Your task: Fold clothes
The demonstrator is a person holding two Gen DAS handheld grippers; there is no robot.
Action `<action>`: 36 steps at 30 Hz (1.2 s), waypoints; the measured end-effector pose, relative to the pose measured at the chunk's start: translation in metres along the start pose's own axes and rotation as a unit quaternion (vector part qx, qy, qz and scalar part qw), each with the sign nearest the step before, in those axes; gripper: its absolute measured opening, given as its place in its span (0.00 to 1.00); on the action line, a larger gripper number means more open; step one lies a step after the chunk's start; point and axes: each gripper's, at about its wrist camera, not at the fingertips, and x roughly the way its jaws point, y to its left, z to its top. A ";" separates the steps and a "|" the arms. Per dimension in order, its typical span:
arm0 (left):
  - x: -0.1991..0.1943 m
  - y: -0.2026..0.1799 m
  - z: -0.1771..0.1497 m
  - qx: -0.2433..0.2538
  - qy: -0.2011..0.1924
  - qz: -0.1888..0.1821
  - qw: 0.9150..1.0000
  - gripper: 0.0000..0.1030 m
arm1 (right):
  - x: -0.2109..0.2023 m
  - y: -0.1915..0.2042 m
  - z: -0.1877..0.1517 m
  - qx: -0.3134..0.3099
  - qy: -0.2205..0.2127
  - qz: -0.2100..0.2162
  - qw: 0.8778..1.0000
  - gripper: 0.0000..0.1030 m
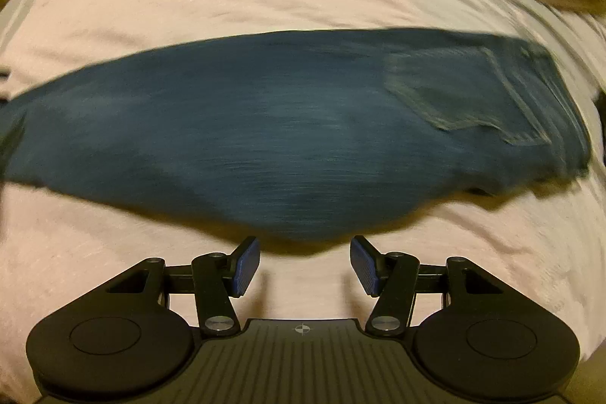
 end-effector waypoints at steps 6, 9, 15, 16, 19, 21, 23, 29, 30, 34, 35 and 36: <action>0.002 -0.062 0.095 -0.017 -0.017 -0.032 0.999 0.27 | -0.003 -0.123 -0.001 0.106 -0.047 0.001 0.993 0.56; 0.024 -0.083 0.145 -0.017 -0.022 -0.055 0.998 0.29 | 0.000 -0.194 0.008 0.135 -0.063 0.004 0.989 0.65; 0.066 -0.127 0.245 -0.019 -0.031 -0.101 0.994 0.31 | 0.011 -0.323 0.035 0.173 -0.097 0.015 0.980 0.70; 0.073 -0.135 0.262 -0.019 -0.033 -0.109 0.993 0.32 | 0.013 -0.338 0.037 0.184 -0.096 0.017 0.978 0.70; 0.107 -0.140 0.287 -0.010 0.001 -0.119 0.993 0.33 | 0.035 -0.378 0.038 0.255 -0.080 0.062 0.962 0.70; 0.118 -0.140 0.297 0.003 0.013 -0.118 0.993 0.39 | 0.045 -0.388 0.037 0.284 -0.079 0.095 0.951 0.70; 0.122 -0.136 0.298 0.001 0.021 -0.119 0.993 0.44 | 0.052 -0.389 0.043 0.267 -0.084 0.099 0.955 0.70; 0.111 -0.123 0.295 0.019 0.019 -0.099 0.995 0.38 | 0.070 -0.393 0.064 0.257 -0.073 0.097 0.959 0.70; 0.101 -0.122 0.291 0.028 0.009 -0.094 0.995 0.39 | 0.061 -0.387 0.062 0.248 -0.081 0.086 0.962 0.70; 0.054 -0.129 0.264 0.088 -0.053 -0.081 0.991 0.42 | 0.028 -0.353 0.038 0.231 -0.109 0.040 0.966 0.70; 0.044 -0.135 0.254 0.110 -0.072 -0.078 0.988 0.43 | 0.019 -0.343 0.030 0.231 -0.114 0.031 0.966 0.70; 0.034 -0.142 0.244 0.132 -0.092 -0.076 0.984 0.44 | 0.011 -0.333 0.022 0.231 -0.120 0.022 0.965 0.70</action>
